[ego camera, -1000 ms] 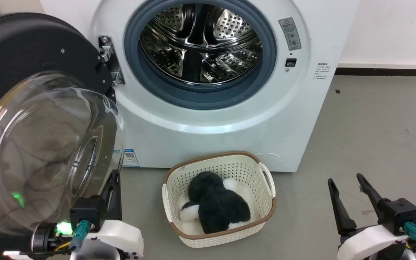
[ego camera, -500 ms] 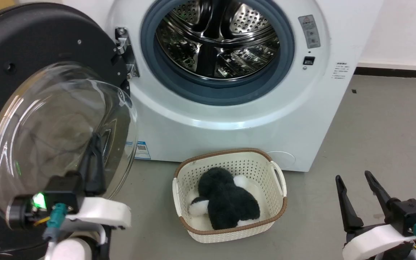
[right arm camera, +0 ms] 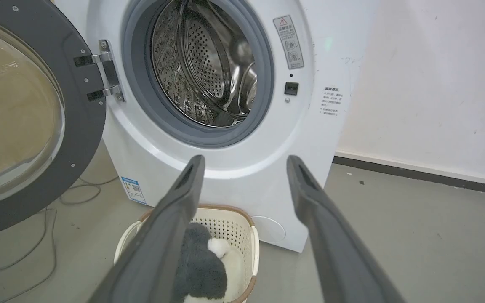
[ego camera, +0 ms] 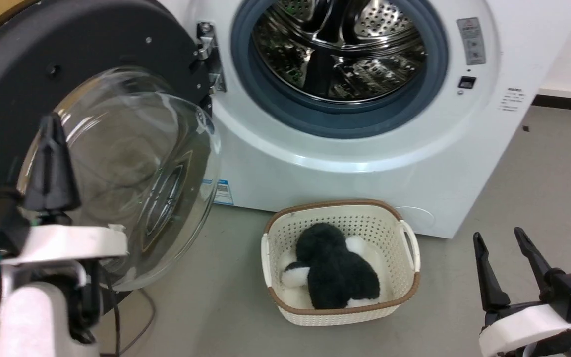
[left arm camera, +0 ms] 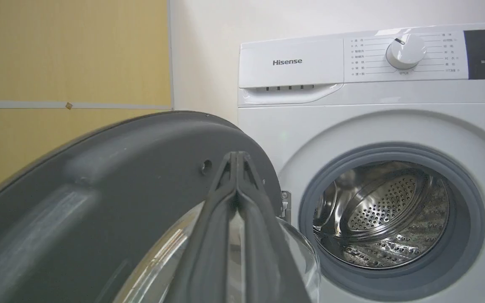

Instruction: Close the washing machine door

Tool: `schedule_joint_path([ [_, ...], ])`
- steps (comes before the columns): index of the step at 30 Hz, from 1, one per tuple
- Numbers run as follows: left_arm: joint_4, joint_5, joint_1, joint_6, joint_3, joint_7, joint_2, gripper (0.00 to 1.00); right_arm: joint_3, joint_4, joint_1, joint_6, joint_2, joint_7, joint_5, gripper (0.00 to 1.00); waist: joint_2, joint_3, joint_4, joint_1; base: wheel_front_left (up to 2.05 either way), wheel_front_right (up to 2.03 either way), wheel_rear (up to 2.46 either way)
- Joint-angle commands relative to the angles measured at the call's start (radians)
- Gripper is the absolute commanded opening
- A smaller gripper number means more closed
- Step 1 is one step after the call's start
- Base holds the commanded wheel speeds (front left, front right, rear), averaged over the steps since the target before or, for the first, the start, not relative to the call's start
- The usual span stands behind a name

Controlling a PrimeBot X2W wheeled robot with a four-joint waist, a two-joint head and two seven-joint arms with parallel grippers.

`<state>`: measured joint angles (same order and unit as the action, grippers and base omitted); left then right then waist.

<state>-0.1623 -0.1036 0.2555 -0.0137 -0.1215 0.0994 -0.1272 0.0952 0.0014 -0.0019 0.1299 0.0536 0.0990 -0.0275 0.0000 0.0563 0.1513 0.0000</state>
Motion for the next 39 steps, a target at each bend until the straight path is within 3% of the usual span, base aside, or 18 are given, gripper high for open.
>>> schedule_joint_path([
  [1,-0.008,-0.013,0.028,0.009,-0.019,0.009,0.0,0.0,0.006,-0.005,-0.024,0.0,-0.001,0.01,-0.004,1.0,0.0,0.006,0.016,0.0,0.0,0.0,0.0],
  [12,0.017,-0.109,0.137,0.07,-0.183,0.032,0.007,0.0,0.02,-0.008,-0.034,0.0,-0.002,0.033,0.002,1.0,0.0,0.03,0.099,0.0,0.0,0.0,0.0],
  [23,0.167,-0.29,0.227,0.087,-0.336,0.015,-0.063,0.0,0.029,-0.009,-0.039,0.0,-0.002,0.056,0.0,1.0,0.0,0.05,0.151,0.0,0.0,0.0,0.0],
  [28,0.273,-0.416,0.258,0.085,-0.415,-0.084,-0.102,0.0,0.037,-0.011,-0.046,0.001,-0.002,0.068,0.002,1.0,0.0,0.065,0.165,0.0,0.0,0.0,0.0],
  [29,0.332,-0.508,0.265,0.085,-0.438,-0.194,-0.109,0.0,0.042,-0.011,-0.049,0.001,-0.002,0.074,0.002,1.0,0.0,0.072,0.172,0.0,0.0,0.0,0.0],
  [32,0.375,-0.596,0.264,0.09,-0.466,-0.29,-0.122,0.0,0.044,-0.012,-0.053,0.001,-0.002,0.081,0.002,1.0,0.0,0.081,0.178,0.0,0.0,0.0,0.0],
  [39,0.399,-0.751,0.216,0.108,-0.462,-0.467,-0.132,0.0,0.049,-0.011,-0.061,0.001,-0.003,0.095,0.002,1.0,0.0,0.1,0.195,0.0,0.0,0.0,0.0],
])
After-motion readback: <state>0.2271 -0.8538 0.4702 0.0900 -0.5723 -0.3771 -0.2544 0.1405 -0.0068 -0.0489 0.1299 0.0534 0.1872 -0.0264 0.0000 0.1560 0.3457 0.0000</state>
